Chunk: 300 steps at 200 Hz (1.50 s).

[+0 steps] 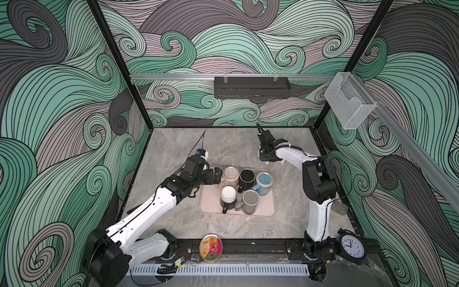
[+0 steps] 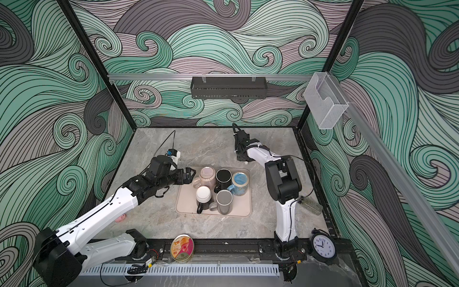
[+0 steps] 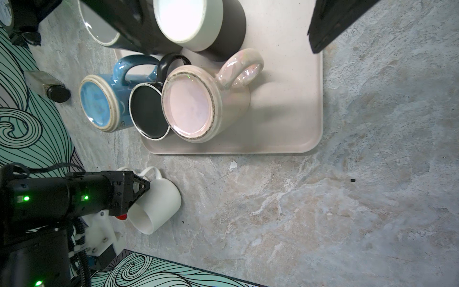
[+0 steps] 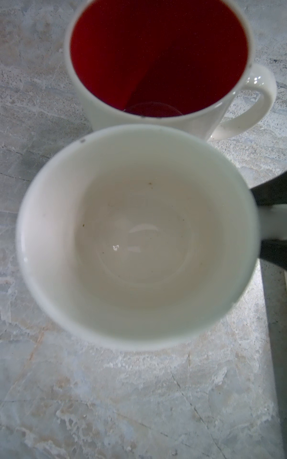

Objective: Turn the mug right side up
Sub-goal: Place the mug at the top-right of the table.

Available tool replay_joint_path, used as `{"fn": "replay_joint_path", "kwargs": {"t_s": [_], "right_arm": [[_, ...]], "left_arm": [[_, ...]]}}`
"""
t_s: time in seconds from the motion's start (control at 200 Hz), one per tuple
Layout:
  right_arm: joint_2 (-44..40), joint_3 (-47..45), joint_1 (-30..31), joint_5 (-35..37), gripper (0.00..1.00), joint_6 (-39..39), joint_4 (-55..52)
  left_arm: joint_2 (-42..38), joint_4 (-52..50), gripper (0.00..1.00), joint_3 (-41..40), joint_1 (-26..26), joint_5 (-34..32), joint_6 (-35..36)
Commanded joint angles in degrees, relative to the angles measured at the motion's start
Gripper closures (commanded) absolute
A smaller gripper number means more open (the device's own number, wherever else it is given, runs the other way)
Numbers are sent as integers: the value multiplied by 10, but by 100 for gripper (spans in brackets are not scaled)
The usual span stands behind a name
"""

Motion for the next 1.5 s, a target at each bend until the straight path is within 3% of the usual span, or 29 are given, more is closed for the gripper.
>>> {"fn": "replay_joint_path", "kwargs": {"t_s": [0.0,0.215,0.465,0.72,1.011,1.181,1.496], "right_arm": [[-20,-8,-3,3,100,11,20],[-30,-20,-2,0,100,21,20],[-51,-42,0,-7,80,30,26],[-86,-64,10,-6,66,36,29],[-154,-55,24,3,59,25,14],[-216,-58,62,17,59,16,-5],[-352,-122,188,42,60,30,-19]], "left_arm": [[2,-8,2,6,2,4,5],[1,-10,2,6,2,3,4],[0,-10,2,4,2,3,4],[-9,-18,2,3,2,2,1],[-22,-33,2,-1,2,-11,5],[-34,-72,6,6,-2,-10,0],[-78,-163,13,0,-46,-50,-32]]}}
